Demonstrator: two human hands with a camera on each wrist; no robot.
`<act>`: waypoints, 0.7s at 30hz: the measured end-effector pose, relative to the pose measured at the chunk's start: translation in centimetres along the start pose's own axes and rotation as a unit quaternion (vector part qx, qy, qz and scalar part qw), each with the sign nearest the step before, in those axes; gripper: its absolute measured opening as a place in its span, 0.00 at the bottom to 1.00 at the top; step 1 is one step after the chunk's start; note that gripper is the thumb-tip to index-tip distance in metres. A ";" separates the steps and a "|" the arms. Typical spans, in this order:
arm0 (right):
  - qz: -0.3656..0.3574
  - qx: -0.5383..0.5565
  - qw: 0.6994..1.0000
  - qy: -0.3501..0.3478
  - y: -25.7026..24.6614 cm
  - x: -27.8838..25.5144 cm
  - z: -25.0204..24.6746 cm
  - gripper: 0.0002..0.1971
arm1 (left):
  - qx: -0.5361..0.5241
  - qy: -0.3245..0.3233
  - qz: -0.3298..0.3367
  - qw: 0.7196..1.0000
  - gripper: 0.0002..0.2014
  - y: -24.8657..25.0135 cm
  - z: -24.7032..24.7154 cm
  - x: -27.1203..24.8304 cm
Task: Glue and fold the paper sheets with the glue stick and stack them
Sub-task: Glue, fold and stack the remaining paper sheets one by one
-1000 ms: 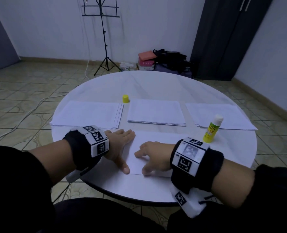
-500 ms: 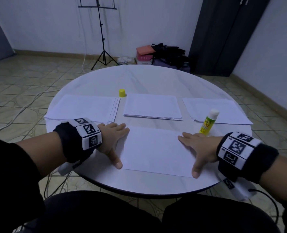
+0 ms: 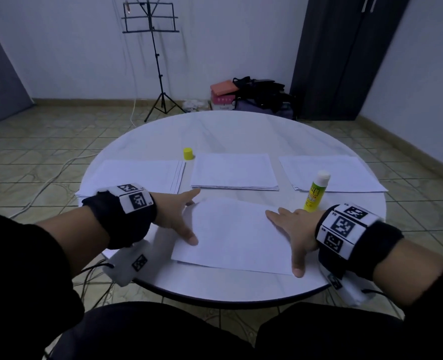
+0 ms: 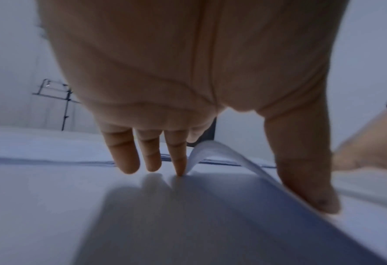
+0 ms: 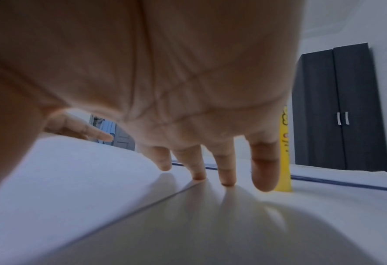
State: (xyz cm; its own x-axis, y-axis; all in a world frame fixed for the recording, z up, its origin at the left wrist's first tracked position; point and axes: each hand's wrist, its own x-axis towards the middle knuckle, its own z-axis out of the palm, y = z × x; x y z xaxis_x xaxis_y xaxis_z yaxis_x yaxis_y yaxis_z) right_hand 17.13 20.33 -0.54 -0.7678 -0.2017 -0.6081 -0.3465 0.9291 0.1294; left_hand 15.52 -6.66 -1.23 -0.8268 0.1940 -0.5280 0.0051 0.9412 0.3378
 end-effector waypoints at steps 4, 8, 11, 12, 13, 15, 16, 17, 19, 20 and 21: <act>0.003 0.031 0.999 0.006 0.5 0.3 0.7 0.68 | -0.238 0.054 0.003 0.970 0.52 -0.3 0.7 -0.9; 0.003 0.076 0.997 0.006 0.9 0.1 1.0 0.66 | -0.332 0.063 0.025 0.941 0.28 -0.2 1.8 -2.2; -0.002 0.139 0.990 0.026 0.7 -0.1 1.3 0.60 | -0.204 0.108 0.050 0.972 0.23 -0.4 1.6 -3.0; 0.001 0.175 0.984 0.043 0.7 -0.1 1.4 0.57 | -0.148 0.131 0.059 0.979 0.24 -0.5 1.4 -3.2; 0.009 0.222 0.973 0.061 0.7 -0.1 1.3 0.52 | -0.112 0.153 0.069 0.979 0.26 -0.5 1.3 -3.3; 0.023 0.315 0.944 0.092 0.6 -0.1 0.8 0.40 | -0.113 0.191 0.100 0.970 0.29 -0.6 1.0 -3.4; 0.033 0.351 0.930 0.100 0.4 -0.2 0.5 0.35 | -0.128 0.209 0.114 0.963 0.29 -0.7 0.9 -3.3; 0.040 0.378 0.919 0.106 0.3 0.0 0.2 0.30 | -0.141 0.225 0.123 0.956 0.30 -0.9 0.6 -3.2; 0.051 0.434 0.891 0.127 -0.2 0.5 -0.3 0.23 | -0.166 0.243 0.124 0.948 0.30 -1.1 0.1 -2.6; 0.062 0.473 0.867 0.141 -0.5 0.8 -0.5 0.21 | -0.176 0.251 0.119 0.944 0.30 -1.2 -0.2 -2.2; 0.066 0.502 0.848 0.157 -0.7 1.5 -0.7 0.21 | -0.185 0.256 0.111 0.942 0.29 -1.2 -0.5 -1.7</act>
State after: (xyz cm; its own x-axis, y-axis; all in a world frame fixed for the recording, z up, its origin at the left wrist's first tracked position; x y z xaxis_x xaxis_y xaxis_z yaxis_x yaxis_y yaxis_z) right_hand 15.88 19.22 -0.97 -0.9242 -0.0010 -0.3819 0.2665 0.7145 -0.6469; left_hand 16.68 -8.26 -0.34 -0.9918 0.1276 0.0006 0.0922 0.7131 0.6950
